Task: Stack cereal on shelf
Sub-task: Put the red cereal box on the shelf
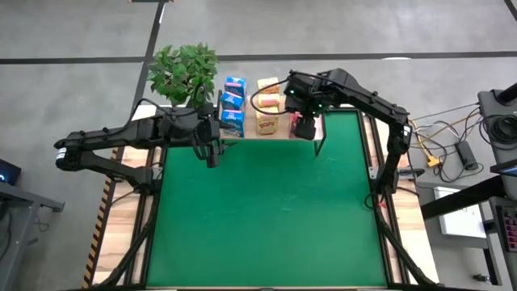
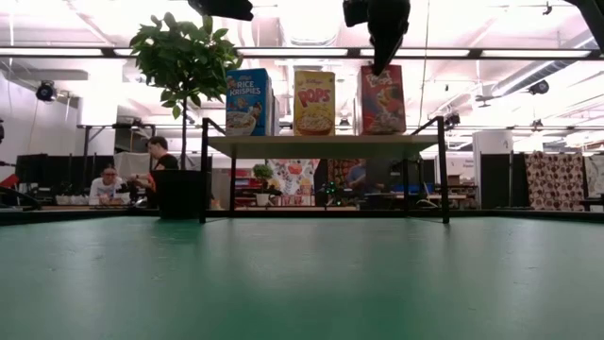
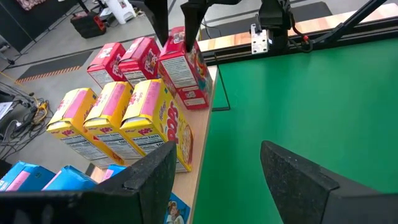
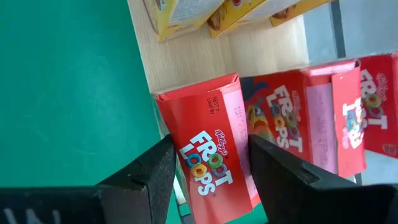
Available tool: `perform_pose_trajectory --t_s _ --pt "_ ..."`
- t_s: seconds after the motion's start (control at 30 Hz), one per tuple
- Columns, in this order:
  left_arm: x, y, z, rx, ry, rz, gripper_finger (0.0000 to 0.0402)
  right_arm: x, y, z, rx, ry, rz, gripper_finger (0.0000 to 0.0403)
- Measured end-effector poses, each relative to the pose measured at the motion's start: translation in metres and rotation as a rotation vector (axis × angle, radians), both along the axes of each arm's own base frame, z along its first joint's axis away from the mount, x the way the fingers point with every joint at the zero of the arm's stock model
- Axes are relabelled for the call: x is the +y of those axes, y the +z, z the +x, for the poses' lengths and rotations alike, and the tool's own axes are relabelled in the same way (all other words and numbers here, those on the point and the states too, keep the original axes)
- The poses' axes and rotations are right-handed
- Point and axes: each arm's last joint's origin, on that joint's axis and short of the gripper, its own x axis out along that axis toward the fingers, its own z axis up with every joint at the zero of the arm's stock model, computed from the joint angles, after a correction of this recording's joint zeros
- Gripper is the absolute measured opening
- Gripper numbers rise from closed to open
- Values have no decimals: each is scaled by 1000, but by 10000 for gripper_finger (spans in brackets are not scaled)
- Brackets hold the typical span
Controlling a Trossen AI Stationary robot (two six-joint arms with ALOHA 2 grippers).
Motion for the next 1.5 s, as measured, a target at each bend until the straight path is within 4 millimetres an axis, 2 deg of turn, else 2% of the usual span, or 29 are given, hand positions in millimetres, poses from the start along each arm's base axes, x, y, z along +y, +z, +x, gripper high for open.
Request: perform_pose_trajectory --t_s 0.43,0.8,1.5 --pt "0 0 0 0 0 0 217 -1 -2 0 8 -21 -7 181" --pt "0 0 0 0 -1 0 217 -1 -4 2 3 -28 -10 219" --pt "0 0 0 0 -1 0 217 0 0 -2 7 -25 -11 222"
